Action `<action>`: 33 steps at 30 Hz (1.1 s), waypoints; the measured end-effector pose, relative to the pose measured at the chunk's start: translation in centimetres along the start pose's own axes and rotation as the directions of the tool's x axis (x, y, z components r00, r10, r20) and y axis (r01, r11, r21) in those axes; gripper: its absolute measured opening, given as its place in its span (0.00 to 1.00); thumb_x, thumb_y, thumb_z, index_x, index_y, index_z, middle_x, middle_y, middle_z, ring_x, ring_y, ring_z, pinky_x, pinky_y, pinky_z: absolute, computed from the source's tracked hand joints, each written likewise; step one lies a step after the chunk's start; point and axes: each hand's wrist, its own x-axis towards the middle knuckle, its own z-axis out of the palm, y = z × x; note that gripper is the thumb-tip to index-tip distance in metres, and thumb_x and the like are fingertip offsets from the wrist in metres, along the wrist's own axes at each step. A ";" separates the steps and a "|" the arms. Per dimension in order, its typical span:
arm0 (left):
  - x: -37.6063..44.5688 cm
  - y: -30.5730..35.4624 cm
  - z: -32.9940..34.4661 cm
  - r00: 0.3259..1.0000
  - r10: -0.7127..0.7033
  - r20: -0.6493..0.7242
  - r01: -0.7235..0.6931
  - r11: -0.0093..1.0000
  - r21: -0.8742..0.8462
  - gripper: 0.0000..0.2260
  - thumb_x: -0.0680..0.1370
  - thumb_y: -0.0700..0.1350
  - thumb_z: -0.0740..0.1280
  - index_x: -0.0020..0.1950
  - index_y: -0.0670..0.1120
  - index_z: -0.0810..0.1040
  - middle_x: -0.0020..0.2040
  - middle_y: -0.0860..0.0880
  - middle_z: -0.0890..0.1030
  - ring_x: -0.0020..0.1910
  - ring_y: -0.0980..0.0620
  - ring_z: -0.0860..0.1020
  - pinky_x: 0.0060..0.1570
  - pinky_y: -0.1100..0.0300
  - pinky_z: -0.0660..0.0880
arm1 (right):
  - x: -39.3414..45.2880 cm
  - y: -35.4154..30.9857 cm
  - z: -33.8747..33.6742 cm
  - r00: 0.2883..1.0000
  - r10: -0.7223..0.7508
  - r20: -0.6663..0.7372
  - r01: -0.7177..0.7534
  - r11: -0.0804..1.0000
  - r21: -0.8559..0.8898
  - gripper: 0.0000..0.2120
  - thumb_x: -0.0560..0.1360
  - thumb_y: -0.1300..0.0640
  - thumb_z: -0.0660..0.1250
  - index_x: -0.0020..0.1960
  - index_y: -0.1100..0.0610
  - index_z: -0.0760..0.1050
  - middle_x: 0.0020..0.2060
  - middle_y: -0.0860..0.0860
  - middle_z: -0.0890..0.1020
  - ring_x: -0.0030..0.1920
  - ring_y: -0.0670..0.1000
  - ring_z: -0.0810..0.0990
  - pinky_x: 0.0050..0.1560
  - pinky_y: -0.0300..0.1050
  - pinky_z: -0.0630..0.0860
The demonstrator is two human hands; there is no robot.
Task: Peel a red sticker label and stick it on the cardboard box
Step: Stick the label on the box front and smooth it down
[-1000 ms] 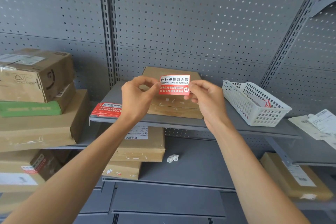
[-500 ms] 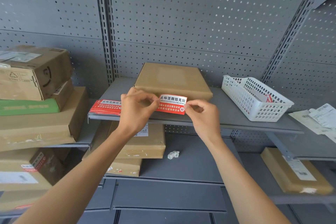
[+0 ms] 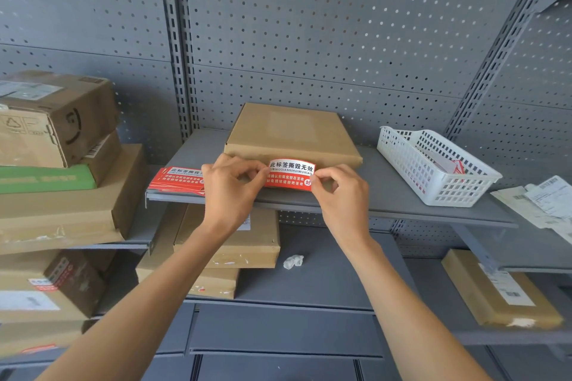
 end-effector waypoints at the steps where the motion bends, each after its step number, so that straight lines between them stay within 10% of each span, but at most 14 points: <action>1: 0.0 0.1 0.1 1.000 0.011 -0.007 -0.011 1.000 0.018 0.06 0.77 0.46 0.75 0.41 0.54 0.85 0.36 0.56 0.84 0.46 0.54 0.75 0.53 0.52 0.62 | 0.0 0.0 0.1 1.000 0.001 -0.001 -0.001 1.000 0.001 0.03 0.75 0.59 0.73 0.42 0.54 0.83 0.39 0.45 0.81 0.36 0.39 0.75 0.40 0.35 0.70; 27: 0.6 -1.0 1.0 0.991 0.126 -0.049 -0.106 0.948 0.300 0.04 0.76 0.48 0.76 0.41 0.51 0.86 0.34 0.55 0.81 0.43 0.50 0.73 0.50 0.49 0.61 | 0.4 -0.3 1.0 1.000 -0.009 -0.016 0.005 0.975 -0.221 0.11 0.76 0.53 0.70 0.38 0.55 0.75 0.28 0.48 0.80 0.29 0.56 0.76 0.35 0.54 0.76; 33: 0.6 -1.1 0.9 0.991 0.092 -0.099 -0.058 0.953 0.297 0.08 0.73 0.49 0.78 0.44 0.49 0.81 0.47 0.51 0.80 0.51 0.45 0.73 0.52 0.50 0.61 | 0.4 0.0 0.3 0.999 -0.009 -0.051 -0.002 0.978 -0.208 0.13 0.74 0.52 0.75 0.38 0.55 0.73 0.31 0.44 0.74 0.32 0.54 0.75 0.38 0.53 0.75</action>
